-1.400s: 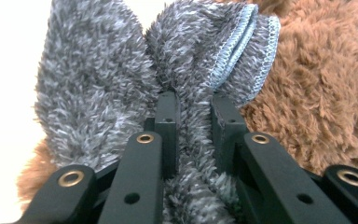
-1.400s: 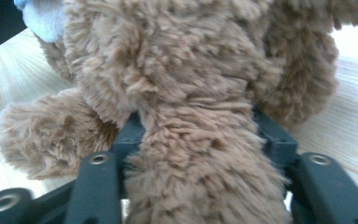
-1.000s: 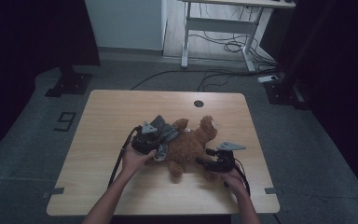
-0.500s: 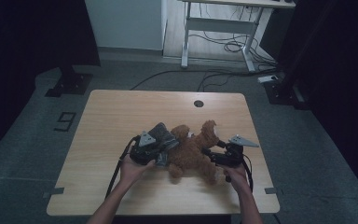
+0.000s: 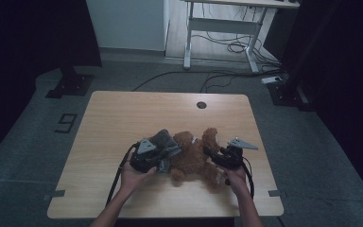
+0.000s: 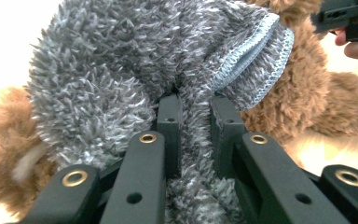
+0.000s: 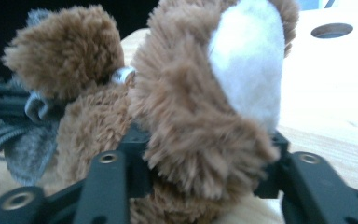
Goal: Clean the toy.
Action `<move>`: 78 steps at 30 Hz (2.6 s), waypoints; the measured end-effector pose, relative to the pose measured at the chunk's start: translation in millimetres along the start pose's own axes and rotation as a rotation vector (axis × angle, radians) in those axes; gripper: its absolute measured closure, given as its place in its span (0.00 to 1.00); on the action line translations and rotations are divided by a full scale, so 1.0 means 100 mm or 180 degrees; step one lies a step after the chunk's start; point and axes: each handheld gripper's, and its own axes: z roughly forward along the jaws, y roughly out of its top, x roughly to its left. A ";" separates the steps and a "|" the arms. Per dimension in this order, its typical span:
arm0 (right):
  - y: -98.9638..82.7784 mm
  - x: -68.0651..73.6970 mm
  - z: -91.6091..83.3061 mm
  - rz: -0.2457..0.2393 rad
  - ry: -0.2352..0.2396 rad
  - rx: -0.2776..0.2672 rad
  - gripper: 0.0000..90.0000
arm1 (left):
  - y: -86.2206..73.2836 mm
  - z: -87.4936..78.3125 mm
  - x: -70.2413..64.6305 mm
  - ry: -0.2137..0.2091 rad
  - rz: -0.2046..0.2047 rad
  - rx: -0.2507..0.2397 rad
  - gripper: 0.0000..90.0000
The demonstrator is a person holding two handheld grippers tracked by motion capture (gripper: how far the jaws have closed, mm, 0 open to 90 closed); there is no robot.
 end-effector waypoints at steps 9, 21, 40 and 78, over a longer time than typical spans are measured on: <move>-0.10 -0.04 -0.05 -0.0083 0.0119 0.0111 0.70 | 0.10 -0.18 0.00 -0.0156 -0.0047 -0.0097 0.83; -0.14 -0.04 -0.06 -0.0200 0.0097 0.0046 0.70 | 0.62 -0.07 0.19 -0.0072 -0.0215 -0.0047 0.81; -0.17 -0.12 -0.07 -0.0126 0.0150 0.0062 0.70 | 0.32 -0.07 0.29 0.0140 -0.0213 0.0056 0.85; -0.19 -0.13 -0.08 -0.0160 0.0100 0.0013 0.71 | 0.70 0.69 -0.73 -0.0216 0.0356 0.0249 0.85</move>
